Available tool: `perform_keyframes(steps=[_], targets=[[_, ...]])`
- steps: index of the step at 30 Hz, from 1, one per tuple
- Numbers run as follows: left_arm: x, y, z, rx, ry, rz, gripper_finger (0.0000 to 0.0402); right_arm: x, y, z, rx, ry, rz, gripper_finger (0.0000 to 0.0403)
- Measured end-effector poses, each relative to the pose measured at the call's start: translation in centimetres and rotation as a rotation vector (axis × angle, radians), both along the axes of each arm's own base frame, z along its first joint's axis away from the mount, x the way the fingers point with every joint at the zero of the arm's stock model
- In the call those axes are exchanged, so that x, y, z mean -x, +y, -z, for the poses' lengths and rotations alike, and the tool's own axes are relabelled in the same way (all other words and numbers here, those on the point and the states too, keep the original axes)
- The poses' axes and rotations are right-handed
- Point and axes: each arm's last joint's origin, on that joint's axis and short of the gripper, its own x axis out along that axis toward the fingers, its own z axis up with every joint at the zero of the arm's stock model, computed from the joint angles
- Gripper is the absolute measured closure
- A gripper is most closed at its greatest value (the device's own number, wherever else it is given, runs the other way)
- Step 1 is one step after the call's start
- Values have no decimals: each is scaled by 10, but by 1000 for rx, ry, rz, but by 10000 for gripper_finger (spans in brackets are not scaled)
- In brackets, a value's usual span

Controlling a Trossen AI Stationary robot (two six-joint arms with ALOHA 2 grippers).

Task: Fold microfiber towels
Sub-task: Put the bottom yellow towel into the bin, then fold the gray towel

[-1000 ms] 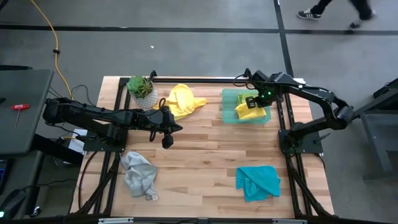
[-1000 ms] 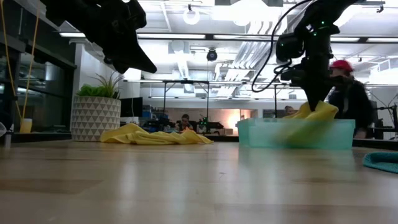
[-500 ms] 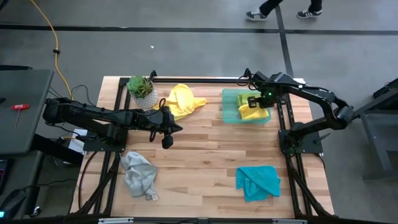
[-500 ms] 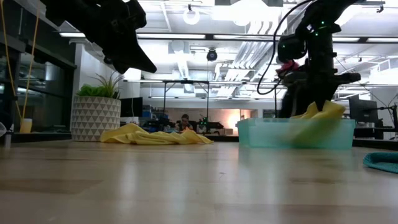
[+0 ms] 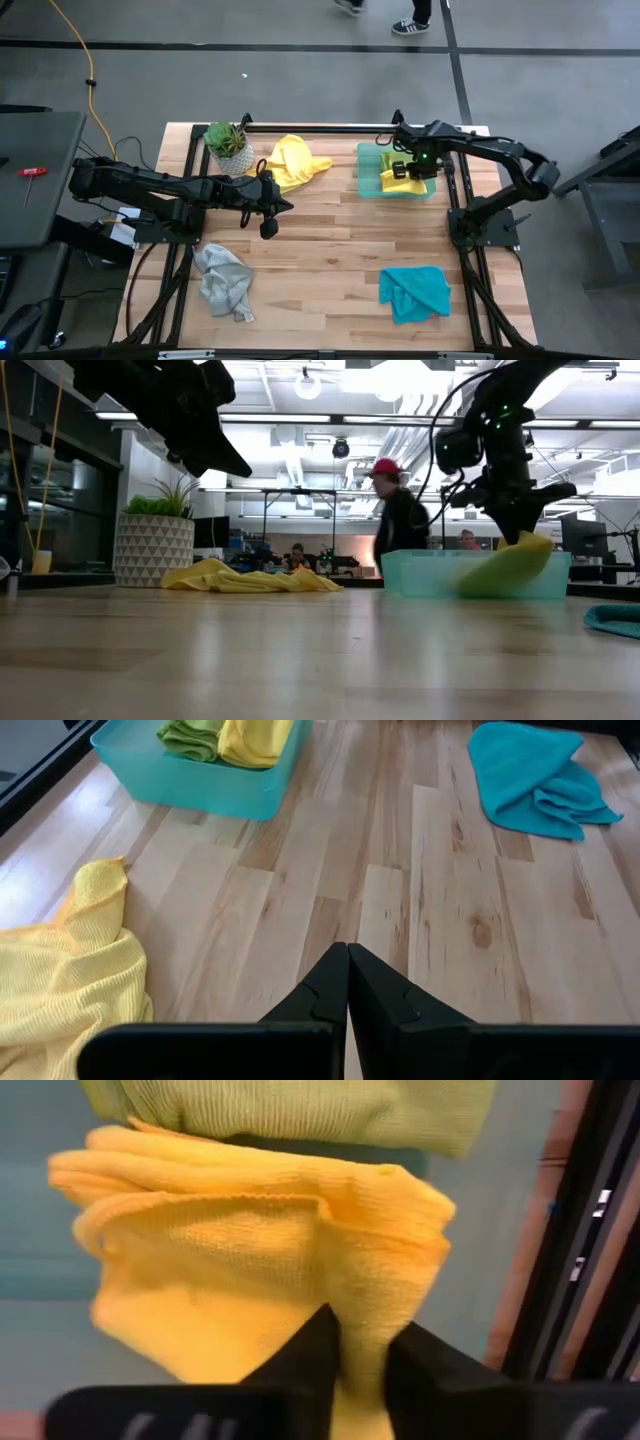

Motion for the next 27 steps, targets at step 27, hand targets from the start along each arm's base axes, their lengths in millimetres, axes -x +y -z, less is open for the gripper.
perform_keyframes(steps=[27], targets=[[-10,0,-26,145,-315,-25,402,-72,25,-46,477,-625,-457,228]])
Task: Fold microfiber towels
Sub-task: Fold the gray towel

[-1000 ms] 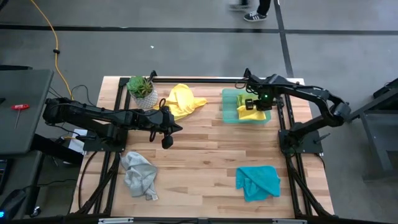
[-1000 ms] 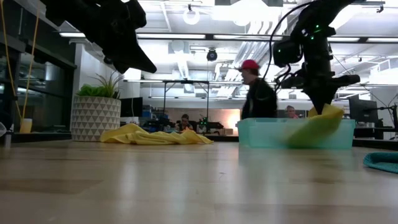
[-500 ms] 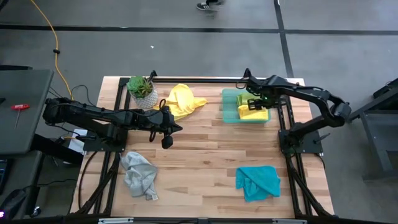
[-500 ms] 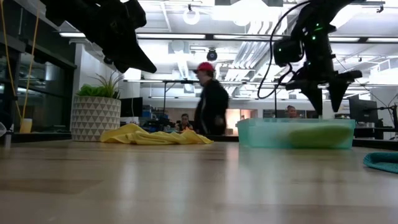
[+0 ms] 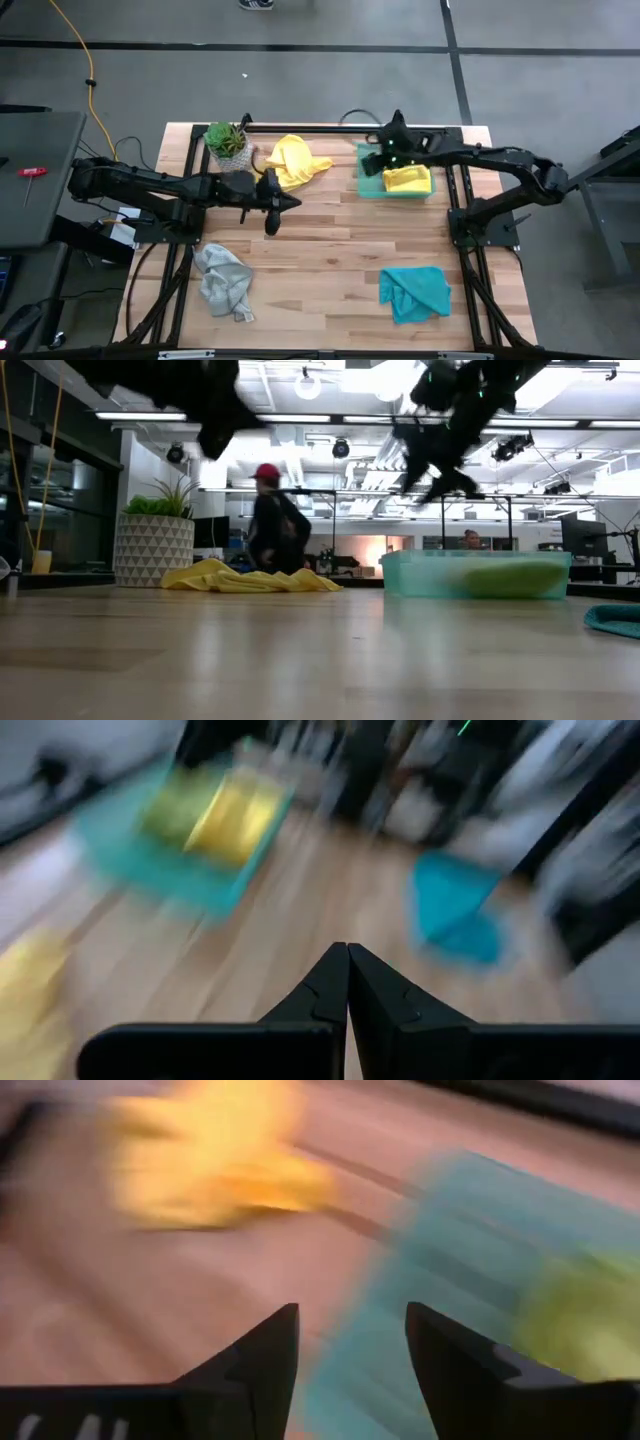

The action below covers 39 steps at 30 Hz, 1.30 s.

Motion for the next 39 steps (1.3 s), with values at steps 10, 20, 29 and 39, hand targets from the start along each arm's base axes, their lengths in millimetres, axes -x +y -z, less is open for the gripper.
perform_keyframes(steps=[10,20,29,39], targets=[[15,-2,-26,-15,-133,11,386,-12,86,-23,89,-85,-353,230],[34,-20,-20,-6,27,83,271,-17,170,-33,214,-211,-561,230],[42,-75,-9,140,522,416,203,-15,181,-31,233,-190,-567,230],[83,-166,34,87,773,521,213,-14,180,-30,233,-178,-566,230]])
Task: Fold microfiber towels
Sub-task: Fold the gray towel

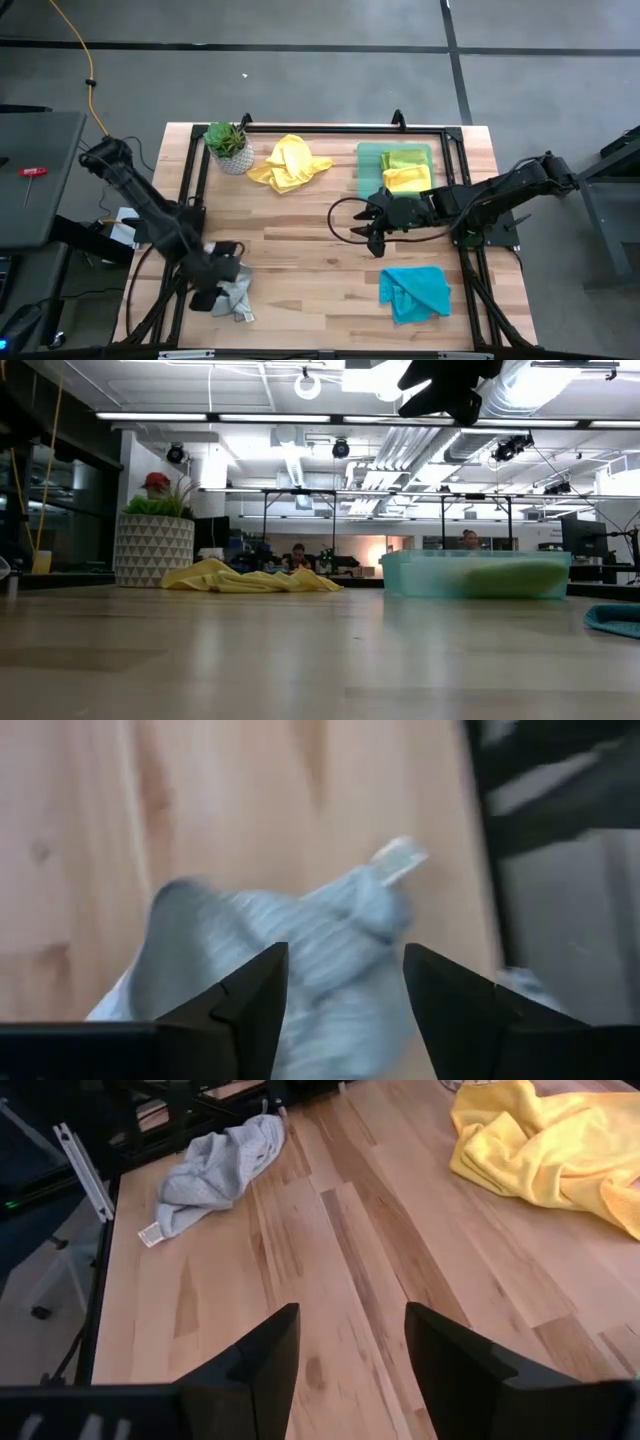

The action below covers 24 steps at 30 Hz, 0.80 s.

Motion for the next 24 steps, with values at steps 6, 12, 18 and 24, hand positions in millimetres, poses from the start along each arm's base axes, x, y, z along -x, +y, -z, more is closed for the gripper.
perform_keyframes(steps=[6,12,18,24], targets=[[16,-16,34,-125,53,-64,213,0,0,0,1,5,0,230],[16,-27,53,-111,56,-31,214,1,0,1,4,18,0,230],[13,-30,56,-117,34,-30,219,1,-1,2,7,21,3,230],[13,-30,56,-116,30,-31,269,1,-1,2,4,20,7,230]])
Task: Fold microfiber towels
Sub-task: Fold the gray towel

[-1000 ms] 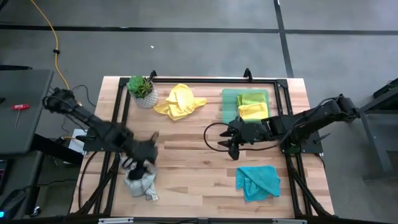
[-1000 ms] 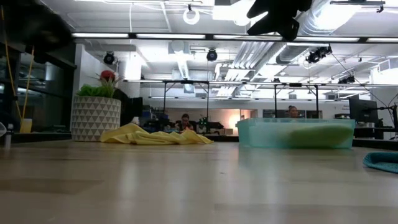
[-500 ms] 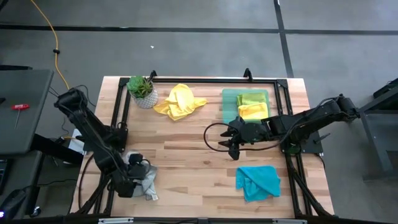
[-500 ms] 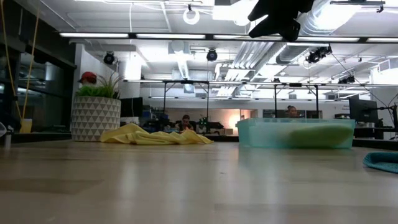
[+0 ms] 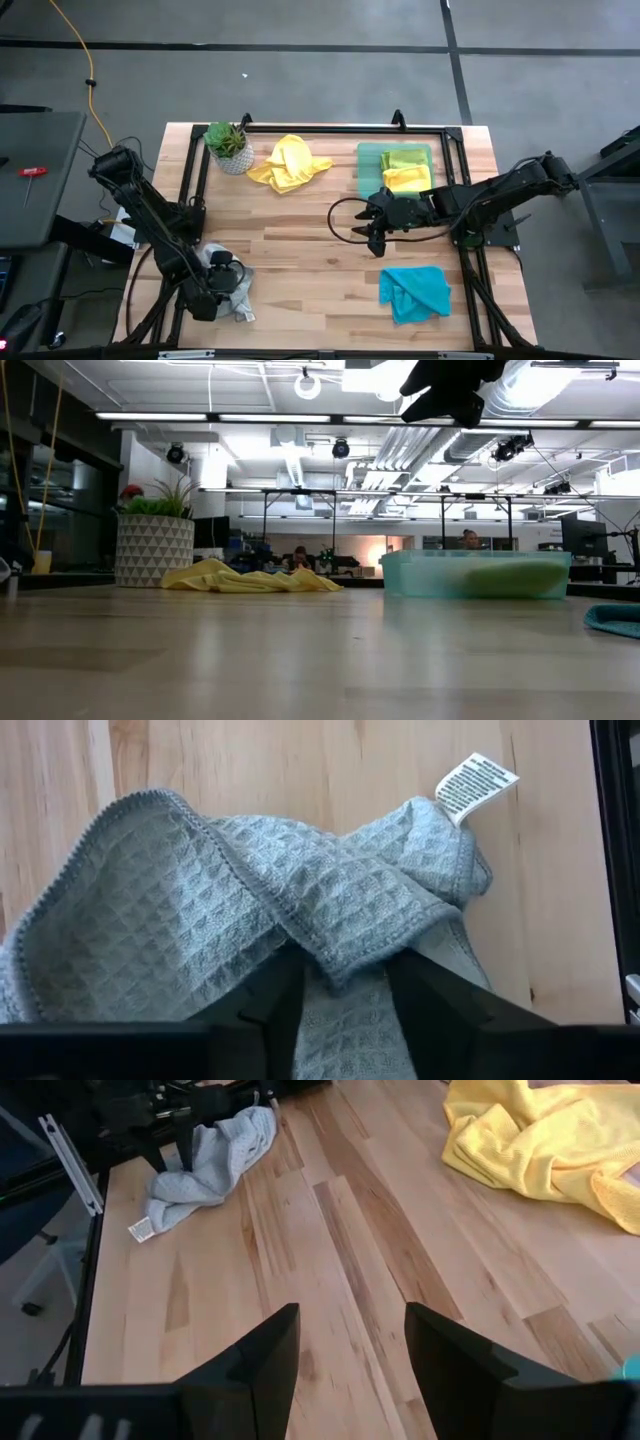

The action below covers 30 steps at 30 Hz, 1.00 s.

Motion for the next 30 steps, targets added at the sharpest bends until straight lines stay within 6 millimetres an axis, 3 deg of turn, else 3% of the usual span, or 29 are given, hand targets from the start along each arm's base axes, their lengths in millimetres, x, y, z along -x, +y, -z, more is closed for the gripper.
perform_keyframes(steps=[9,14,23,30], targets=[[-1,5,-10,38,-31,-14,391,0,-1,0,-8,-4,28,230],[-8,26,-34,84,-123,-38,395,0,-1,0,-24,-5,42,230],[-48,104,-104,-161,-396,-96,400,0,-1,0,-24,-7,49,230],[-97,188,-134,-402,-516,-198,401,0,-1,0,-23,-9,52,230]])
